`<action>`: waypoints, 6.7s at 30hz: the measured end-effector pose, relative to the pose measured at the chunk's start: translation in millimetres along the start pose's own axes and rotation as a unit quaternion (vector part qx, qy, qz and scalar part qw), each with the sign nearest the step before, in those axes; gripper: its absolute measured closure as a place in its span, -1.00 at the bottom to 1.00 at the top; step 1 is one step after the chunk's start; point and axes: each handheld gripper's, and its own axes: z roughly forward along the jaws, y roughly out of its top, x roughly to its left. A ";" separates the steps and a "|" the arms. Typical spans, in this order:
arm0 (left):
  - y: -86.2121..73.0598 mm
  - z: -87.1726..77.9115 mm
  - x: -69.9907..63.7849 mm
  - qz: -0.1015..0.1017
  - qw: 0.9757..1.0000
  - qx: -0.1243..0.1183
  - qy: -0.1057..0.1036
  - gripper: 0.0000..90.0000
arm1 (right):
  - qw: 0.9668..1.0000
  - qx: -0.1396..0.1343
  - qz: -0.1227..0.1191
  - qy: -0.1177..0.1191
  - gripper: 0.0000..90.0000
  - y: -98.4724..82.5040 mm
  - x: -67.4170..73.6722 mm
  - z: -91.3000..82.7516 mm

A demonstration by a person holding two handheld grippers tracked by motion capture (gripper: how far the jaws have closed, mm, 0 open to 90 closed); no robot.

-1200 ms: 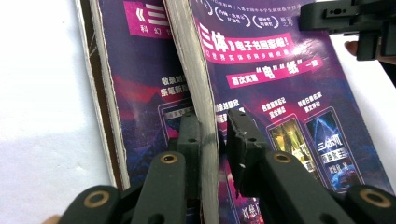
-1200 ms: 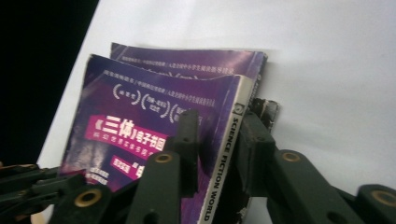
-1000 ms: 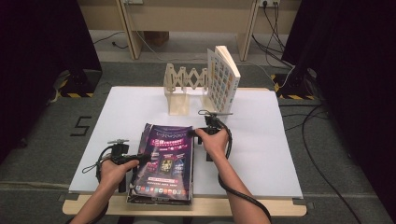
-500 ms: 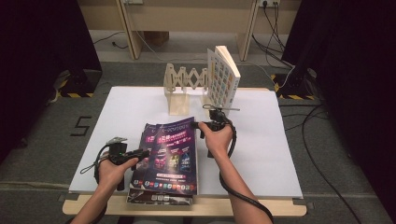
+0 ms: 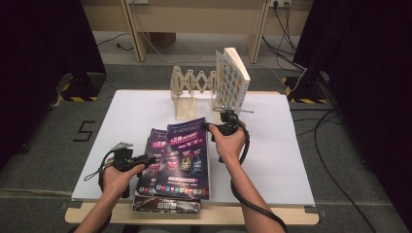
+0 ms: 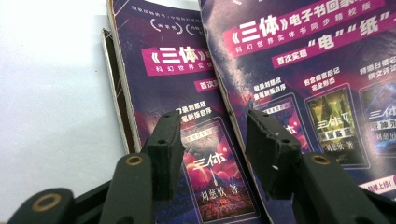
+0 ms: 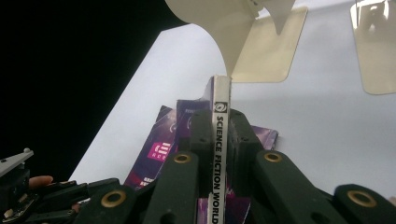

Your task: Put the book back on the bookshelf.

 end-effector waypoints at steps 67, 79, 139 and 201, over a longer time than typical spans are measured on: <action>0.0 -0.3 1.3 0.010 1.000 0.001 0.005 0.19 | 0.985 -0.142 -0.079 -0.061 0.85 42.9 17.5 -71.7; 0.1 -0.3 1.5 0.010 1.000 0.001 0.005 0.19 | 0.982 -0.166 -0.076 -0.040 0.85 56.4 20.2 -72.7; -0.7 1.3 5.9 0.007 1.000 0.005 0.008 0.20 | 0.963 -0.242 -0.098 -0.066 0.85 137.6 23.7 -35.1; -1.8 -0.3 6.1 0.005 1.000 0.004 0.009 0.20 | 0.969 -0.192 -0.122 -0.092 0.60 44.6 0.1 -70.9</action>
